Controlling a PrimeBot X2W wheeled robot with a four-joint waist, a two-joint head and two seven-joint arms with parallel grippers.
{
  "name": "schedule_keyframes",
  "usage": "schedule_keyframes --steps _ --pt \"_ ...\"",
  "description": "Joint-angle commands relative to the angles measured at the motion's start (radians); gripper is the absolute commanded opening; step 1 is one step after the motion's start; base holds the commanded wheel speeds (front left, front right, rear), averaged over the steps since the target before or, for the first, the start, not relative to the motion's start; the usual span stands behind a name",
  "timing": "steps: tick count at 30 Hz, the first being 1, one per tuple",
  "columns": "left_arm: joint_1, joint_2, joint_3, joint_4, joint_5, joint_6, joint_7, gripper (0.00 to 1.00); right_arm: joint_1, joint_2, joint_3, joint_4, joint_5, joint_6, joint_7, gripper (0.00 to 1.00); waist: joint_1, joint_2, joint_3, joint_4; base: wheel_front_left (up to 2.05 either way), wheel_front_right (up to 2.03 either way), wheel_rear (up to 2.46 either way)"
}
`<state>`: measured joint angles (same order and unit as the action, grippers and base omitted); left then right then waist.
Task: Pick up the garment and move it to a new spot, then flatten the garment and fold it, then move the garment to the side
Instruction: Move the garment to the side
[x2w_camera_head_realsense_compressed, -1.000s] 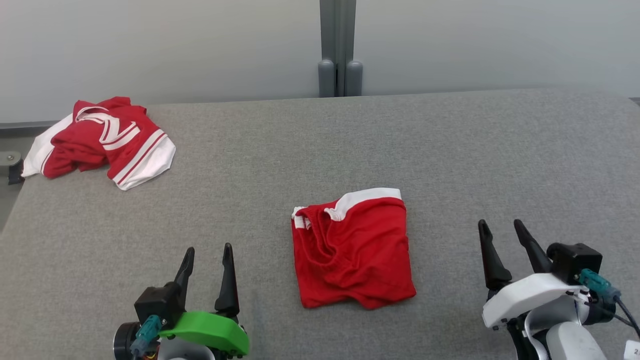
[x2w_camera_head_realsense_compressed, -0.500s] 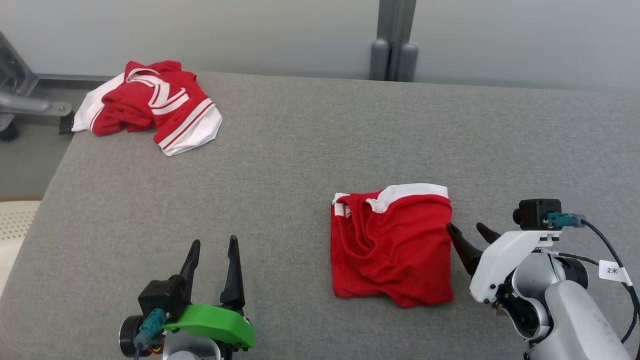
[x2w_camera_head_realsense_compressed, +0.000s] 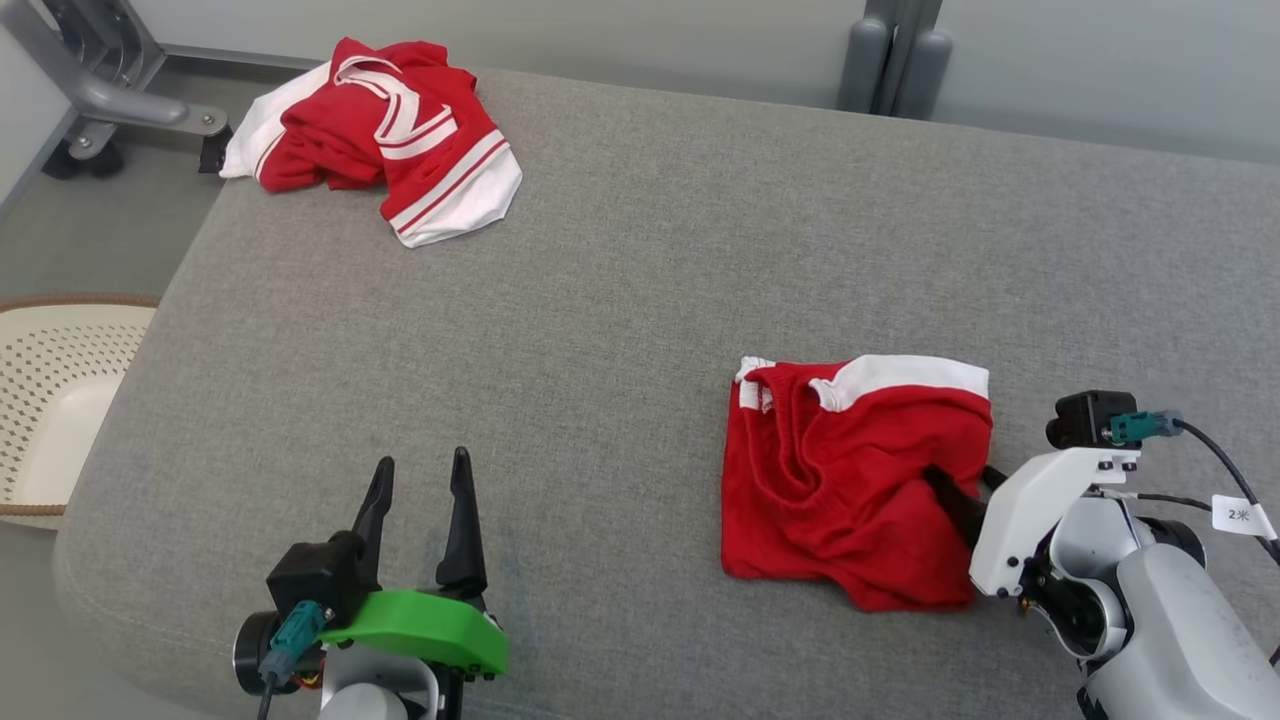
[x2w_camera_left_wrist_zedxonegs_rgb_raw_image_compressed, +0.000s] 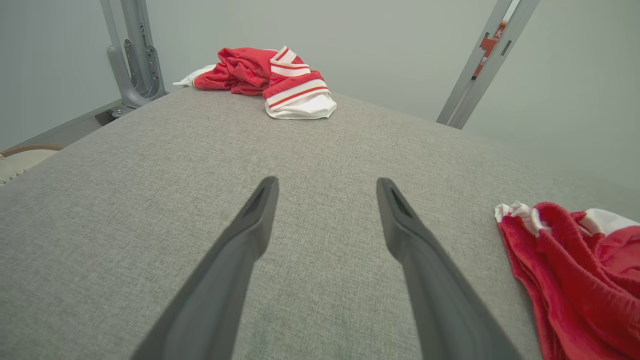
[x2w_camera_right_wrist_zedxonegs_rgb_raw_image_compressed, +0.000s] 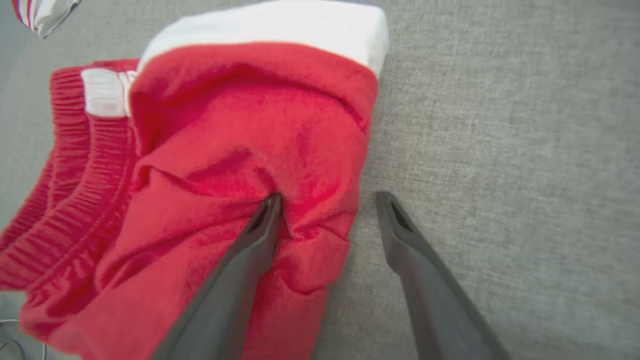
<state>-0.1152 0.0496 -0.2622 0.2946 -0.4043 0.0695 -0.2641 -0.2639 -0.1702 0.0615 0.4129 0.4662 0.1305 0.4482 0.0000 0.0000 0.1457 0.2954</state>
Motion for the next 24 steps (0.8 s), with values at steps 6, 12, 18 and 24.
schedule_keyframes --steps 6,12,18,24 --pt "-0.030 0.002 0.003 -0.018 0.026 -0.002 0.000 1.00 -0.054 -0.016 0.015 0.023 0.014 0.000 -0.035 0.00 0.0000 0.0000 0.039 -0.048 0.00 0.00 0.00" --pt "-0.058 0.002 0.004 -0.044 0.066 -0.015 0.000 1.00 -0.127 -0.059 -0.009 0.026 -0.005 0.000 -0.103 0.00 0.0000 0.0000 0.104 -0.197 0.00 0.00 0.00" --pt "-0.095 0.013 0.012 -0.047 0.102 -0.028 0.000 1.00 -0.185 -0.072 -0.039 0.045 -0.018 0.000 -0.156 0.00 0.0000 0.0000 0.166 -0.384 0.00 0.00 0.00" --pt "-0.147 0.036 -0.009 -0.036 0.139 -0.048 0.005 1.00 -0.245 -0.035 -0.036 0.101 -0.002 0.000 -0.228 0.00 0.0000 0.0000 0.223 -0.559 0.00 0.00 0.00"
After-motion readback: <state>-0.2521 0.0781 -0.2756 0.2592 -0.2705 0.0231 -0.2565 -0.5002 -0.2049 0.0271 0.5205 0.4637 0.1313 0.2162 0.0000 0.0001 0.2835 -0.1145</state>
